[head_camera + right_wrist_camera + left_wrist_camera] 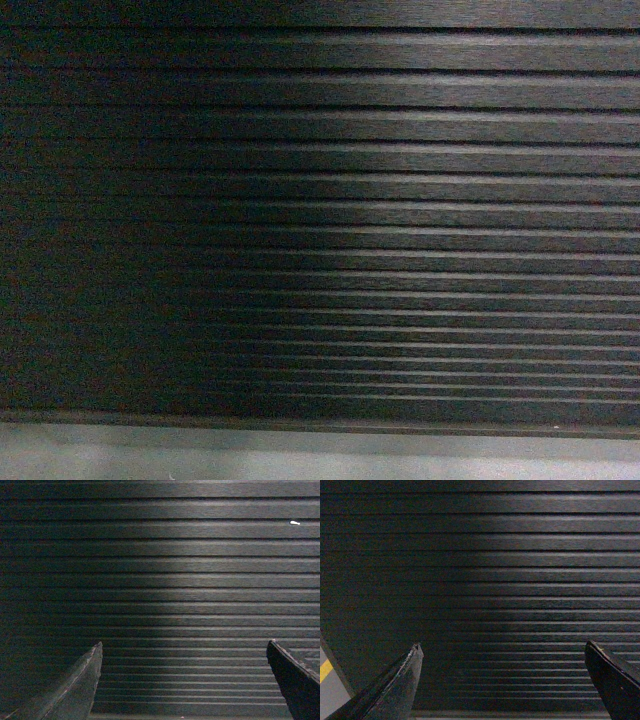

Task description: Place dark red mango on scale at checkout

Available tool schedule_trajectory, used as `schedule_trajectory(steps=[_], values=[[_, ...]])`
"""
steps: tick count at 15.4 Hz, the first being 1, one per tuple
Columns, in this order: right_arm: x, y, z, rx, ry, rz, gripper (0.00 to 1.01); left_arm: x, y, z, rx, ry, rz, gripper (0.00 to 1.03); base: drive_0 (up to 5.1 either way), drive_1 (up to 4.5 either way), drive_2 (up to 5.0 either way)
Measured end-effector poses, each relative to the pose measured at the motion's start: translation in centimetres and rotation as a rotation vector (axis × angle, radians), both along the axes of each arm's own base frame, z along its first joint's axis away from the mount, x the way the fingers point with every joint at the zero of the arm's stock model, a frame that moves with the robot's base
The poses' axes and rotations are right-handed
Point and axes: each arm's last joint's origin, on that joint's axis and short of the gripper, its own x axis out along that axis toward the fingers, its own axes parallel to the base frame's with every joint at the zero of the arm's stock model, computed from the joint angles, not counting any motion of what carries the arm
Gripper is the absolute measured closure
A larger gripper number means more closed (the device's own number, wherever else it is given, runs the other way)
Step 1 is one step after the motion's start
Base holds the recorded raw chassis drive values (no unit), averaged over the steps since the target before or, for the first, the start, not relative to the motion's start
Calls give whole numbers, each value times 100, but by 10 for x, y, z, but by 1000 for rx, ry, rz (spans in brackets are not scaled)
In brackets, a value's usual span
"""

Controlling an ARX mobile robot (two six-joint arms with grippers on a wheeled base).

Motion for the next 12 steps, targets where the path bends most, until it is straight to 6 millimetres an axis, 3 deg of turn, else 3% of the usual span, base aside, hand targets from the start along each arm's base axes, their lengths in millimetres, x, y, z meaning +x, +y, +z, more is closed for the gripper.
schedule_trajectory(steps=[12], values=[[0,0,0,1,0,-1,3,0,0,0,3,0,0,5,0,0,0]])
